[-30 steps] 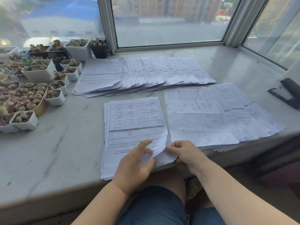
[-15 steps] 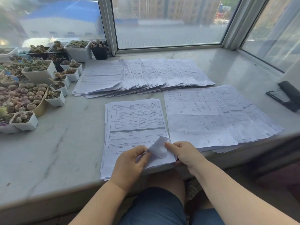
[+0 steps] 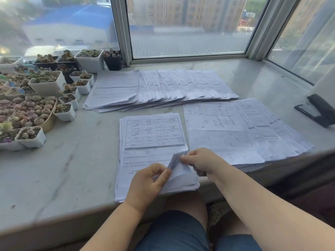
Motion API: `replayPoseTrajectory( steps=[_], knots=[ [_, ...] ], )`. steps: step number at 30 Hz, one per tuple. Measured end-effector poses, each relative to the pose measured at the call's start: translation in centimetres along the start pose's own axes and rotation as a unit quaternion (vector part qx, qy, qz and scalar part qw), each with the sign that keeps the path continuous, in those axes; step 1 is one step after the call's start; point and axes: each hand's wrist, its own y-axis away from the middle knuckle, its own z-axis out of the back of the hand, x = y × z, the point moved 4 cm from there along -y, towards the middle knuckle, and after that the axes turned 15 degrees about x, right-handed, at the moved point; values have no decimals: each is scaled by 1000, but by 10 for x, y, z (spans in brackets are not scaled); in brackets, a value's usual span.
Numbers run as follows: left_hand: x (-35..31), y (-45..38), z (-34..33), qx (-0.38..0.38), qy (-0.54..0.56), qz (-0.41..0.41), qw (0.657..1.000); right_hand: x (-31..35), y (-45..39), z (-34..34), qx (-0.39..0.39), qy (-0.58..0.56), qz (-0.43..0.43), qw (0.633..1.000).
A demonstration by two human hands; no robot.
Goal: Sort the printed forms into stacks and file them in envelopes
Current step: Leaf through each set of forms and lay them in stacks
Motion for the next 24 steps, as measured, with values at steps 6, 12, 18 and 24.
replayPoseTrajectory(
  steps=[6, 12, 18, 24],
  knots=[
    [-5, 7, -6, 39, -75, -36, 996, 4, 0, -8, 42, -122, 17, 991],
    [-9, 10, -4, 27, -61, -37, 997, -10, 3, -9, 62, -157, -63, 984],
    [-6, 23, -6, 66, -203, -24, 977, 7, 4, -32, -5, 94, -4, 996],
    [-46, 16, 19, -37, -284, -101, 953, 28, 33, 4, -34, -138, 153, 978]
  ],
)
